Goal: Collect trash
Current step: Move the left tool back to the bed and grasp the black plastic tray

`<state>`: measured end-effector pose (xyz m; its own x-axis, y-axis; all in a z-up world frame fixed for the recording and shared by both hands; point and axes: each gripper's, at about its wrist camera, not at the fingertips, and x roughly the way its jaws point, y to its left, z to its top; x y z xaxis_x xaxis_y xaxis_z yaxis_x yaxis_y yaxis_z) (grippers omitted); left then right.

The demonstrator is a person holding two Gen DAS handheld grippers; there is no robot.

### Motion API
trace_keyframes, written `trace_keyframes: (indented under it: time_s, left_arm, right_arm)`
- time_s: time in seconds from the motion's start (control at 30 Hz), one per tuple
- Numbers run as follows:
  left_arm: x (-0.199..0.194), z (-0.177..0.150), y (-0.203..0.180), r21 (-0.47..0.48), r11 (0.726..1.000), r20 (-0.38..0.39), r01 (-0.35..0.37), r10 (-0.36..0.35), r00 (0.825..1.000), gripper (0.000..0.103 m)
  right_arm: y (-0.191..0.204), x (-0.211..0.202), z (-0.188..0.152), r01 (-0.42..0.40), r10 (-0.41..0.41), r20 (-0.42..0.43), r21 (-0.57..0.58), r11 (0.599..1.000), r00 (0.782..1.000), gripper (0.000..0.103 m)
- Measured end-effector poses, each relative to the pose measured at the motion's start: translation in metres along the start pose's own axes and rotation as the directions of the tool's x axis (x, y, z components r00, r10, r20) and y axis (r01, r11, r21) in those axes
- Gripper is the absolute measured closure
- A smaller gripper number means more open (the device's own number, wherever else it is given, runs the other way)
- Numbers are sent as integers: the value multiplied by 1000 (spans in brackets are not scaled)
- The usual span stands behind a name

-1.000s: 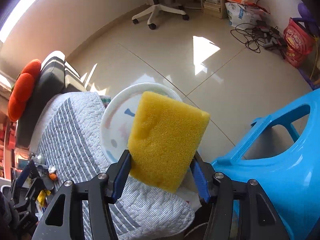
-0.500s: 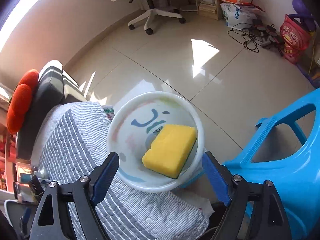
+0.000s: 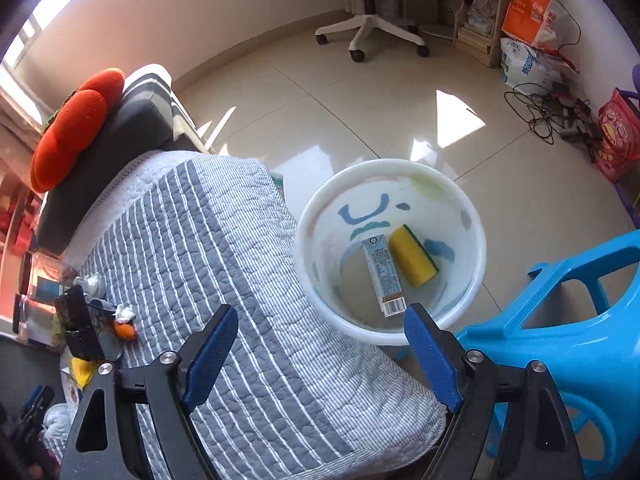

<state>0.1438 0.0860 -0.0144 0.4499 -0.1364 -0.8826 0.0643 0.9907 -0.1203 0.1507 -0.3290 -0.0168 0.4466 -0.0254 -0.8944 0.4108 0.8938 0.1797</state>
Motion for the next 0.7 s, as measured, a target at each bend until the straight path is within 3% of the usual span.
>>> trace_keyframes:
  time_s: [0.17,0.37,0.57,0.63,0.7]
  left_arm:
    - [8,1,30,-103,994,-35,22,-25,999,1]
    - [22,8,40,-126,992,-62,14,-22,998,1]
    - [41,23,35,-139,987,-56,84,-92,994,1]
    - [47,28,28,-121,988,-48,96,-103,994,3]
    - [54,34,20,-98,988,-42,117,-121,992,13]
  right_arm:
    - [46,9,-13,-60,58,-42,-67,996,997,17]
    - [87,18,-25,-62,52,-68,-156,986,996,17]
    - [103,25,-29,-58,42,-87,-197,979,995,17]
    - [105,28,-29,-53,34,-95,-206,977,995,17]
    - [105,31,-29,-51,30,-103,-205,977,994,17]
